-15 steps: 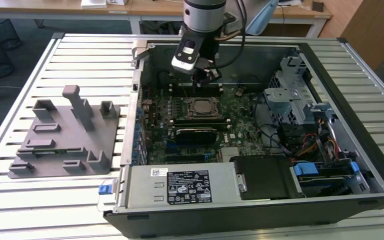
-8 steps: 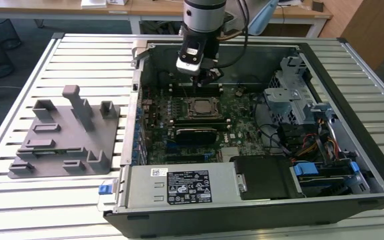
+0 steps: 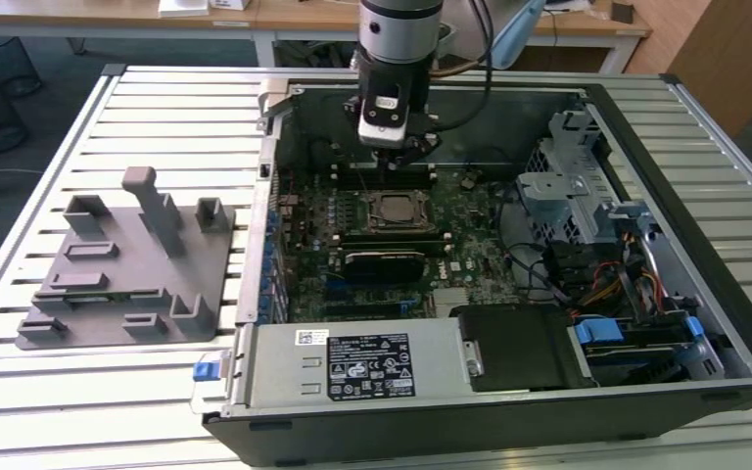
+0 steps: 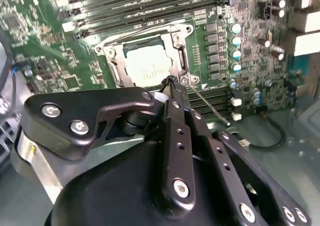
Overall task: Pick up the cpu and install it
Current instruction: 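Install the first cpu locking lever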
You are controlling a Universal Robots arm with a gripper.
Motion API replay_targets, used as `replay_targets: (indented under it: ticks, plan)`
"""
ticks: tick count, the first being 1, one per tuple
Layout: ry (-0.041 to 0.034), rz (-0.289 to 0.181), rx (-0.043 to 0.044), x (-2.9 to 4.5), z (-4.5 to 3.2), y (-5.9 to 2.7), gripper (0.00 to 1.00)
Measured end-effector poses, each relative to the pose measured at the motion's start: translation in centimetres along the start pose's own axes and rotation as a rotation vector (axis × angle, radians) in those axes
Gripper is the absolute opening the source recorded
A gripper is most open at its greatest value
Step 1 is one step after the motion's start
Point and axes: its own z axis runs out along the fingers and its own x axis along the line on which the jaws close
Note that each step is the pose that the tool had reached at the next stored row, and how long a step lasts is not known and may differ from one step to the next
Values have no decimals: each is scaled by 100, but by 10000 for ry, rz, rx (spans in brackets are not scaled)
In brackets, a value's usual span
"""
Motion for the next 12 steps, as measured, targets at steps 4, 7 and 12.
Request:
replay_targets:
  ticks: [4, 7, 12]
  plan:
    - [9, -735, 1, 0, 1, 0, 11]
    - [15, -1275, 1, 0, 1, 0, 11]
    - [26, -2191, 1, 0, 3, 0, 11]
